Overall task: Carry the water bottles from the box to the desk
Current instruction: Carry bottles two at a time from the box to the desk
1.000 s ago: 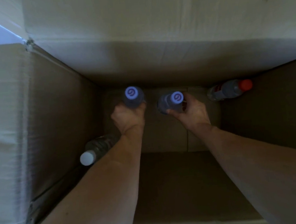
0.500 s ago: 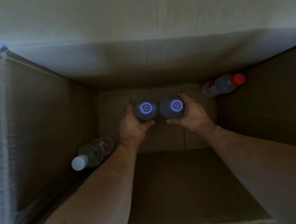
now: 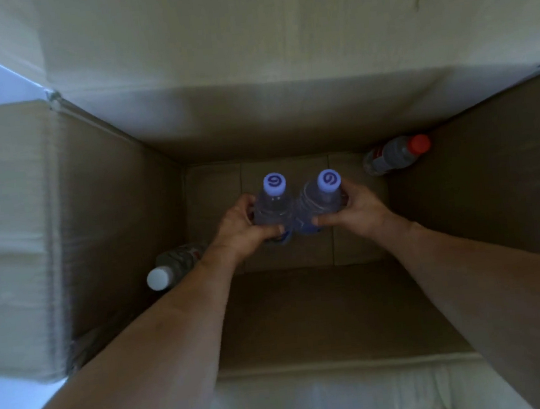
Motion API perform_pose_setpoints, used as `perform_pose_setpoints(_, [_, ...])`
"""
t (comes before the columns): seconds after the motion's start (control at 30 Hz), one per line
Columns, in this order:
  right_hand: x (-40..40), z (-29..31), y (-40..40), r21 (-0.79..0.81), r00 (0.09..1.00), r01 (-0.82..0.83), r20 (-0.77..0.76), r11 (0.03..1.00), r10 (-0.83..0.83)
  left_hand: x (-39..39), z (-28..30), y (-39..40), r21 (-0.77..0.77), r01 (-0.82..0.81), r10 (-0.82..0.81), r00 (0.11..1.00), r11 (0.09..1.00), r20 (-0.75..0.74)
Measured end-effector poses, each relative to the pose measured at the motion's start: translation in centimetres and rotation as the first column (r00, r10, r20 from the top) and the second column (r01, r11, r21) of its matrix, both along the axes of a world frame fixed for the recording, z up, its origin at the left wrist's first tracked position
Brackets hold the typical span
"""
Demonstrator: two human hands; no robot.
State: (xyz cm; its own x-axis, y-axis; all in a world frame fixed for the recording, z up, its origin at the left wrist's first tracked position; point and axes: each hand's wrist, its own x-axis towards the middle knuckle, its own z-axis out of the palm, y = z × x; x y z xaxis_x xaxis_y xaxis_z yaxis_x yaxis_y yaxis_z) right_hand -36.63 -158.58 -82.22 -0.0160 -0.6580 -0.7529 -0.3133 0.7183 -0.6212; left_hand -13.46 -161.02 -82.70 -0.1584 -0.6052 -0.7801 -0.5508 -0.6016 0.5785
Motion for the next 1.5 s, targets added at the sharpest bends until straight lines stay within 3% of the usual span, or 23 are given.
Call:
perform_pose_setpoints(0.37, [-1.5, 13.0, 0.3, 0.135, 0.950, 0.036, 0.304, 0.990, -0.076, 0.4, 14.8, 0.5, 0.144, -0.158, 0.186, 0.960, 0.977, -0.209])
perform_pose_setpoints(0.47, [-1.3, 16.6, -0.5, 0.173, 0.938, 0.048, 0.330, 0.984, -0.104, 0.3, 18.9, -0.2, 0.176, -0.148, 0.191, 0.947, 0.973, -0.260])
perform_pose_setpoints(0.67, [-0.3, 23.1, -1.4, 0.194, 0.903, 0.118, 0.386, 0.974, -0.186, 0.0, 25.0, -0.5, 0.164, -0.293, 0.334, 0.875, 0.942, -0.351])
perform_pose_setpoints(0.83, [1.0, 27.9, -1.1, 0.173, 0.893, 0.162, 0.394, 0.971, -0.219, -0.1, 29.0, -0.2, 0.158, -0.354, 0.387, 0.856, 0.922, -0.343])
perform_pose_setpoints(1.07, [3.1, 34.3, 0.3, 0.195, 0.822, 0.300, 0.444, 0.934, -0.357, 0.7, 35.6, 0.9, 0.235, -0.340, 0.411, 0.806, 0.911, -0.427])
perform_pose_setpoints(1.27, [3.7, 40.6, 0.9, 0.191, 0.782, 0.274, 0.526, 0.942, -0.334, 1.7, 41.4, 1.3, 0.263, -0.333, 0.423, 0.749, 0.906, -0.510])
perform_pose_setpoints(1.5, [4.0, 47.0, 1.0, 0.194, 0.773, 0.228, 0.560, 0.954, -0.299, 2.7, 47.9, 2.0, 0.118, -0.373, 0.383, 0.794, 0.920, -0.473])
